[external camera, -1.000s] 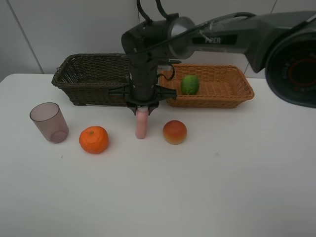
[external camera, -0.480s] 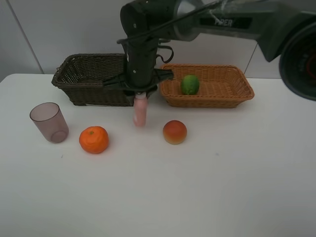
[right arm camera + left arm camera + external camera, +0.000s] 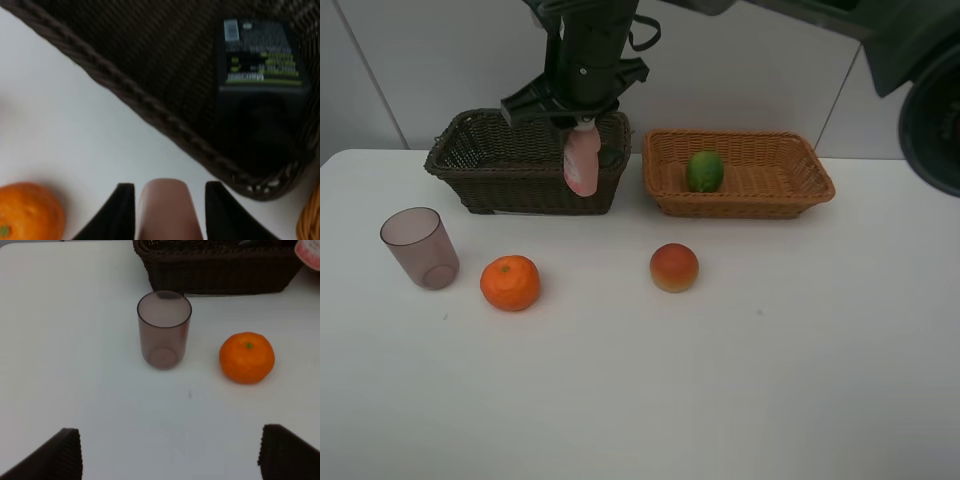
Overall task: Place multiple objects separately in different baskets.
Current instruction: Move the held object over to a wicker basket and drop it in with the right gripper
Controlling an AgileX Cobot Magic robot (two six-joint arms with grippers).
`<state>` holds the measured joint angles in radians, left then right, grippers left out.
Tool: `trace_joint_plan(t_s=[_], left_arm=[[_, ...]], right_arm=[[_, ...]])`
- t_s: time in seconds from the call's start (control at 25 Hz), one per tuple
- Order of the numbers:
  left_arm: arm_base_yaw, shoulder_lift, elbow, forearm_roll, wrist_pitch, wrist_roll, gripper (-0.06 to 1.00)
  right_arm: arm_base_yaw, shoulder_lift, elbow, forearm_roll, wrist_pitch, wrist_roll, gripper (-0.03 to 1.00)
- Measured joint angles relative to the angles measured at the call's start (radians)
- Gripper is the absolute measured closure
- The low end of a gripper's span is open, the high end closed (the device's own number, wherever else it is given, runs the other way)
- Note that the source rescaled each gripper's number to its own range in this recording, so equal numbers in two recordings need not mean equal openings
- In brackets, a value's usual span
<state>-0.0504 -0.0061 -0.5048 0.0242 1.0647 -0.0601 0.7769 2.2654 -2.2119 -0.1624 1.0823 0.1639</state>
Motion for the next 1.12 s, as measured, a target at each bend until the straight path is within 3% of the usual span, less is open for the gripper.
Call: trace_joint_plan(t_s=[0.52, 1.12], left_arm=[[0.000, 0.000, 0.000, 0.000, 0.000, 0.000, 0.03], [0.000, 0.000, 0.000, 0.000, 0.000, 0.000, 0.03]], right_arm=[[-0.014, 0.029, -0.021, 0.002, -0.532, 0.003, 0.90], [-0.072, 0.232, -0.021, 0.115, -0.834, 0.003, 0.91]])
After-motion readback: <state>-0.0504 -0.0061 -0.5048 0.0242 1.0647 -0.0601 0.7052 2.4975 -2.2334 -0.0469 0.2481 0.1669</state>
